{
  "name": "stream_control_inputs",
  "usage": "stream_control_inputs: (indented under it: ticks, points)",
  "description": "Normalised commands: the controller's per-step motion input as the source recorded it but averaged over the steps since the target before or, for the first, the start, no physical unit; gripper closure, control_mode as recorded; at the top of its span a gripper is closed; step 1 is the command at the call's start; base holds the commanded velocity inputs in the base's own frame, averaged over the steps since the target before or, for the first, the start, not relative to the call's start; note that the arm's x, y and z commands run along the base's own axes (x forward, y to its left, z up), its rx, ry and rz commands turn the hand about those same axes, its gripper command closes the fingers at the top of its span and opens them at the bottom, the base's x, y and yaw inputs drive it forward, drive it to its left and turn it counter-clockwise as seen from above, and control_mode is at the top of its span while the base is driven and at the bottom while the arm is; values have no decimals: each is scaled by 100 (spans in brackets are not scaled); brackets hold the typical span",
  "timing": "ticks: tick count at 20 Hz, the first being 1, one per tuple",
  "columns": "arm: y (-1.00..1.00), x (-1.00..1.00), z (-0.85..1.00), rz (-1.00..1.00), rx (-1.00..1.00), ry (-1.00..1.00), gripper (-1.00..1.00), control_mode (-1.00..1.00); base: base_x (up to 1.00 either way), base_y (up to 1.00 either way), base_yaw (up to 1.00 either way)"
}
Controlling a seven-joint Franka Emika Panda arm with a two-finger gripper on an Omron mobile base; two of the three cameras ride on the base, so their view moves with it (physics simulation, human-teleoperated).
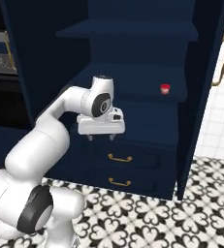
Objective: From the different types of pastries on the counter, select a croissant and place it on the cutting board. Then retrieve a jar of jam from the cabinet and place it alongside the croissant on the cutting board.
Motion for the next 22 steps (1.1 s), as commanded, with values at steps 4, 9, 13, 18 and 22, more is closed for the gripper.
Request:
stream_control_inputs:
  ticks: [4, 9, 13, 18, 22]
  points:
    - [0, 0, 0, 0, 0, 0, -100, 100, 100, -8, 13]
    - [0, 0, 0, 0, 0, 0, -100, 100, 98, -10, 12]
    - [0, 0, 0, 0, 0, 0, -100, 100, 39, -35, 13]
    - [0, 0, 0, 0, 0, 0, -100, 100, 4, 0, 3]
    - [0, 0, 0, 0, 0, 0, -100, 100, 8, 0, 0]
